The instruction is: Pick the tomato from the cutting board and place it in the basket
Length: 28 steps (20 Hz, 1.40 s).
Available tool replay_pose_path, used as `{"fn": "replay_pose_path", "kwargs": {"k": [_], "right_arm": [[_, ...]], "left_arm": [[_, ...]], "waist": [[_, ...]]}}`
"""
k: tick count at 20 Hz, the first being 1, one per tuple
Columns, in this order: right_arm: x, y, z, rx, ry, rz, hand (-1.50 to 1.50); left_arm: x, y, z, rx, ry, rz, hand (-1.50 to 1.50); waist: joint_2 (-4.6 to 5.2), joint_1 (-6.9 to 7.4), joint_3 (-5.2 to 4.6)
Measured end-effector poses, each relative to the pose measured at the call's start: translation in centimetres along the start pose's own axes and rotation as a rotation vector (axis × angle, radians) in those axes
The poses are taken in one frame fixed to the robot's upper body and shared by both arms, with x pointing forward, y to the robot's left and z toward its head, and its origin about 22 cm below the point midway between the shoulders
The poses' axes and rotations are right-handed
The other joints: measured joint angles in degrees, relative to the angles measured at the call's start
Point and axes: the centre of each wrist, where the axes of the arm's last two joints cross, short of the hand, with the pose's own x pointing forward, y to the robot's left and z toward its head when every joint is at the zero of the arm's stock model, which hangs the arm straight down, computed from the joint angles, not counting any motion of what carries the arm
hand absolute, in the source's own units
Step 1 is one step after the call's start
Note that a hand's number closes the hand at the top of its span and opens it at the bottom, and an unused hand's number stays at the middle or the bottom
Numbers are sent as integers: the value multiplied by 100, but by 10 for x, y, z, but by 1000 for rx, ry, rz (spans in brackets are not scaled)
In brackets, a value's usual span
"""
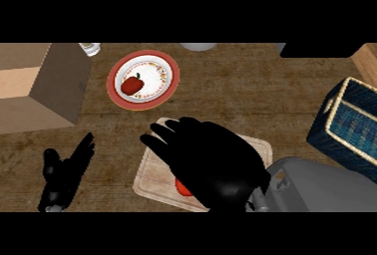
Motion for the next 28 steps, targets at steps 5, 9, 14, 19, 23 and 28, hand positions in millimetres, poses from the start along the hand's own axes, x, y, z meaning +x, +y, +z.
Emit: {"fn": "replay_pose_path", "kwargs": {"k": [5, 9, 14, 19, 23, 28], "right_arm": [[-6, 26, -16, 22, 48, 21, -150], [-14, 45, -28, 36, 70, 22, -150], [-18, 60, -37, 32, 84, 15, -150], [-24, 79, -45, 26, 91, 21, -150], [-24, 88, -48, 16, 89, 20, -150], [-30, 100, -58, 12, 80, 12, -150]], "left_arm": [[3, -3, 2, 6, 5, -6, 0], [3, -1, 4, 1, 9, -2, 0], [1, 1, 5, -2, 7, -3, 0], [-4, 4, 2, -2, 0, -1, 0], [-2, 2, 5, 3, 3, 3, 0], [0, 6, 1, -1, 21, 2, 0]], "waist": [[7, 10, -8], [13, 16, -12], [10, 16, -5], [2, 15, 15], [0, 18, 13], [4, 23, 15]]}}
